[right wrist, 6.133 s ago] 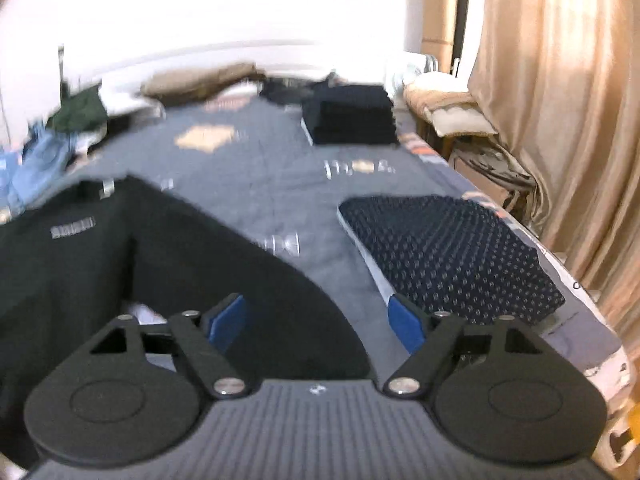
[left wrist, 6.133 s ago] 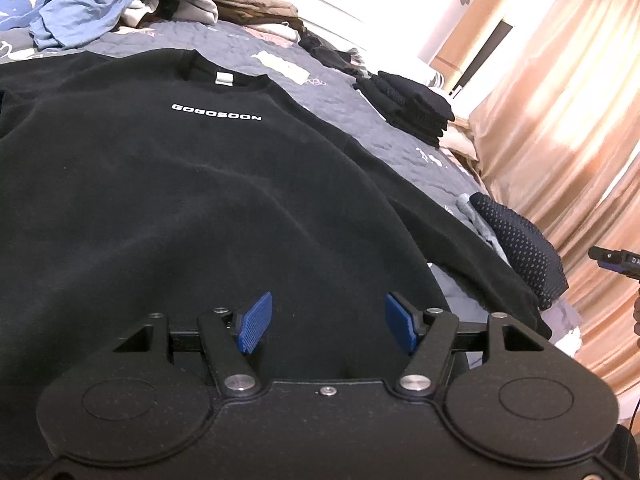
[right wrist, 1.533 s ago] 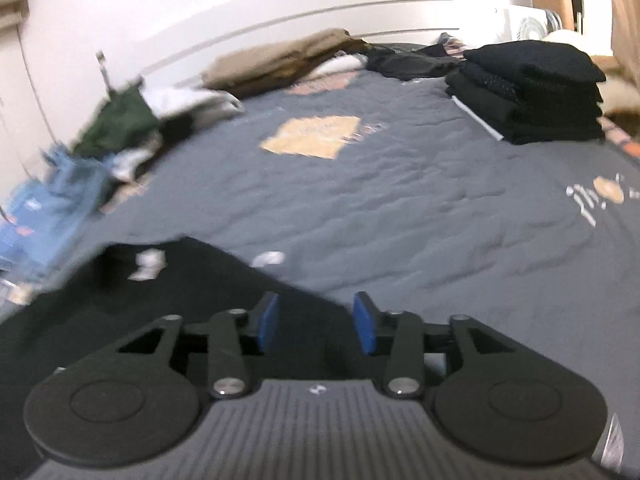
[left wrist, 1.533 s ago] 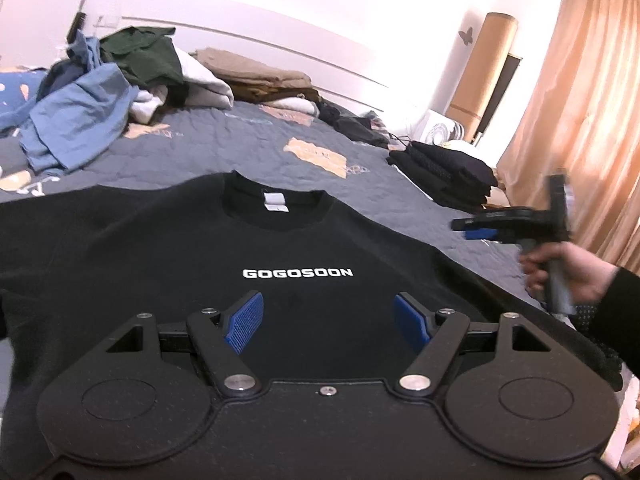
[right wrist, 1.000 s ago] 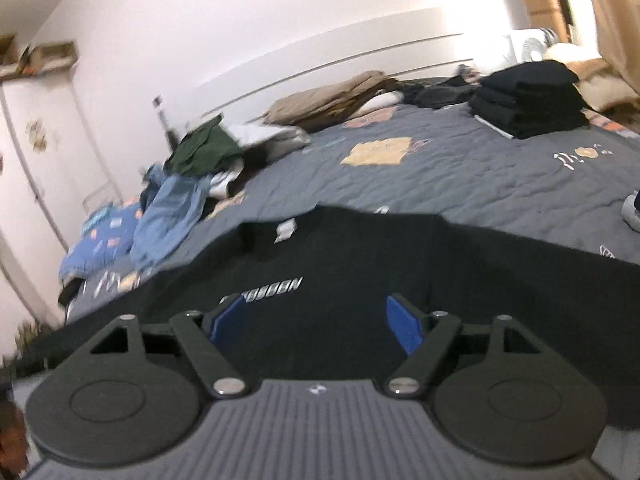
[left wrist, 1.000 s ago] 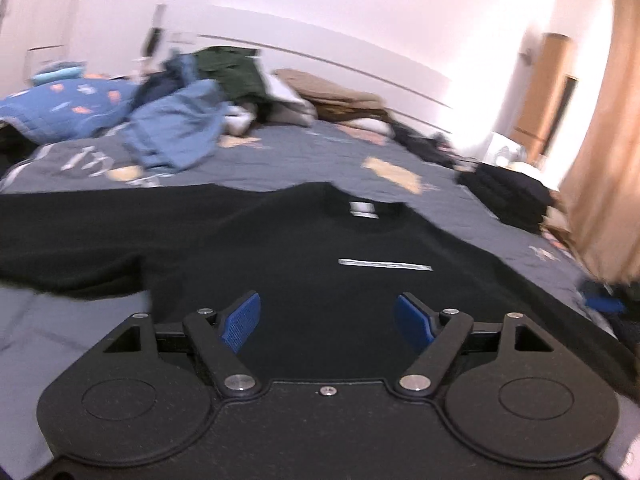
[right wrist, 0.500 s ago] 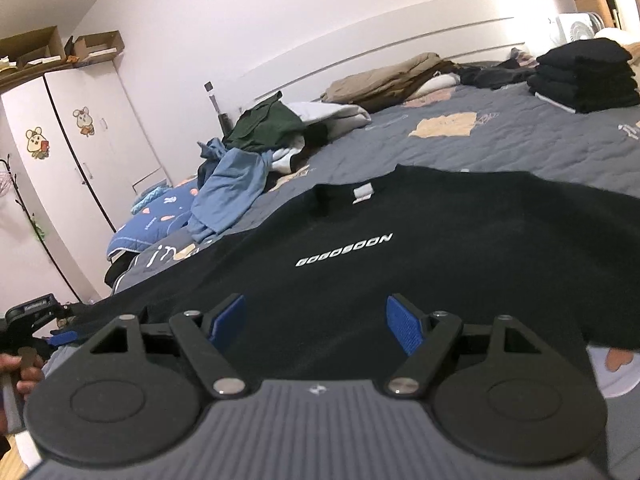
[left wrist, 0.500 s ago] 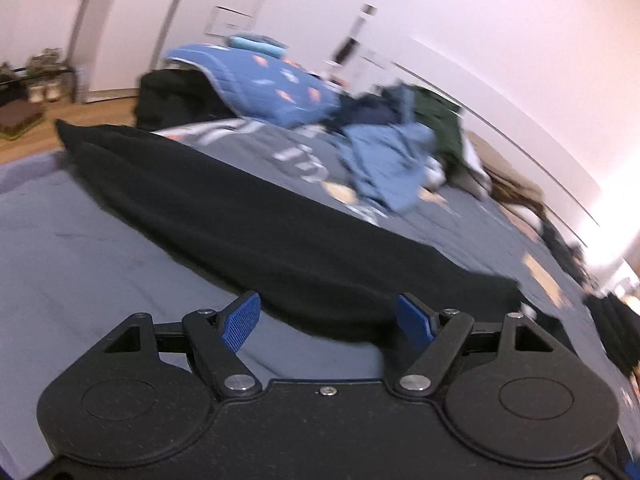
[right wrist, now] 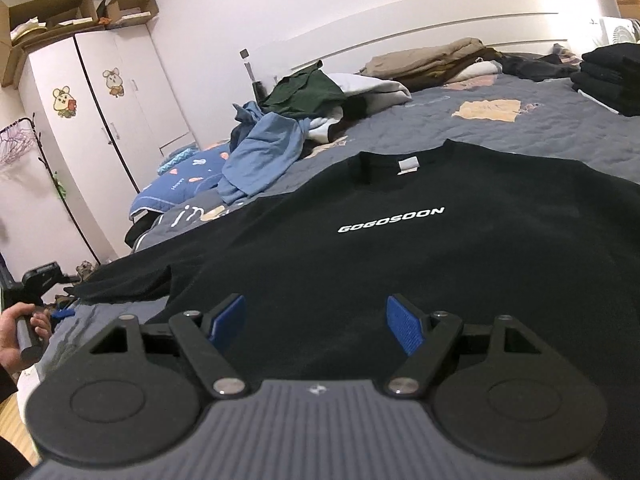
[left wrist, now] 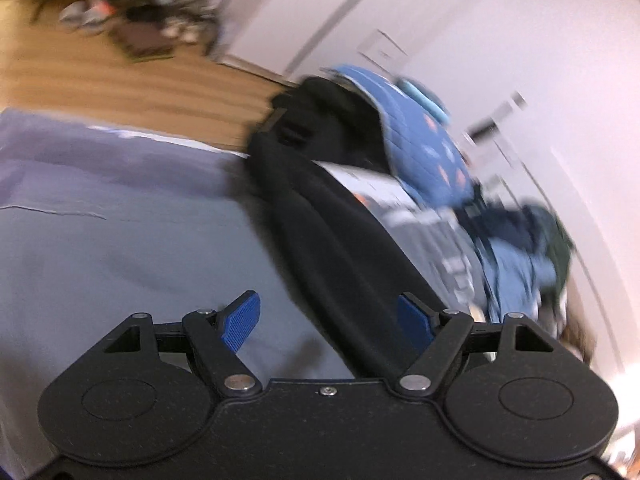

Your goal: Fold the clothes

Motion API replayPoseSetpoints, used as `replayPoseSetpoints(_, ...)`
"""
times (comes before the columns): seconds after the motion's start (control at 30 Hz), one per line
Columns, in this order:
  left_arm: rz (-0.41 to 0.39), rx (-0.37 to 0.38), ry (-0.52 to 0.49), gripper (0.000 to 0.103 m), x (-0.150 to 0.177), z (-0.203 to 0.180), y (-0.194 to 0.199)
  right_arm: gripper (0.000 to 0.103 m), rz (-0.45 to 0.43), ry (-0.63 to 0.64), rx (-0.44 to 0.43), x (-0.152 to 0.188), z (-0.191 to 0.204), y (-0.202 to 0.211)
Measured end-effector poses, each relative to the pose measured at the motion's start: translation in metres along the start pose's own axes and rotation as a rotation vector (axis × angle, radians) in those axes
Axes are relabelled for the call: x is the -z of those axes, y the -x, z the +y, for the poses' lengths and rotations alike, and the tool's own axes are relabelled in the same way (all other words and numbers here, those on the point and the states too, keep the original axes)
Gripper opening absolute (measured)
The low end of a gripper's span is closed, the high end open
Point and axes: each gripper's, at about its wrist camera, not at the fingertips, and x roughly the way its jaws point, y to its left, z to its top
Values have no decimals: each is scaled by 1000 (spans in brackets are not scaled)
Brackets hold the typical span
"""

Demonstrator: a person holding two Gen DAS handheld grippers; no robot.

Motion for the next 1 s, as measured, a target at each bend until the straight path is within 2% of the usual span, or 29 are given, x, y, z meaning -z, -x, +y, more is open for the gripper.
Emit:
replayPoseSetpoints(0.13,-31,-20,85,74,-12,22,-14,77,-13,-28,-22,0,2,-4)
replayPoseSetpoints(0.37,-45,2,14,74,-19,15,-31,77,1,-112,-145,4,11,-16)
replayPoseSetpoints(0.47,-58,7,21,74,-23,15,-38,77,-1,-141,-217,3,23,-23)
replayPoseSetpoints(0.73,-87,5,40,72,-32,18,-50,77,21,-98,-292,2,67,-39)
replayPoseSetpoints(0.8,-100,8,39,64,-32,18,-50,77,26,-75,-299,3,73,-38)
replayPoseSetpoints(0.87,-119,1,30,40,-31,17,-50,77,28,-56,-302,4,77,-35)
replayPoseSetpoints(0.93,-139,-3,11,24,-32,14,-50,77,24,-57,-302,3,77,-34)
replayPoseSetpoints(0.97,-149,-3,-2,19,-33,13,-50,77,22,-61,-301,2,76,-33)
replayPoseSetpoints(1.0,-159,-4,-14,19,-33,11,-50,77,19,-67,-298,1,75,-32)
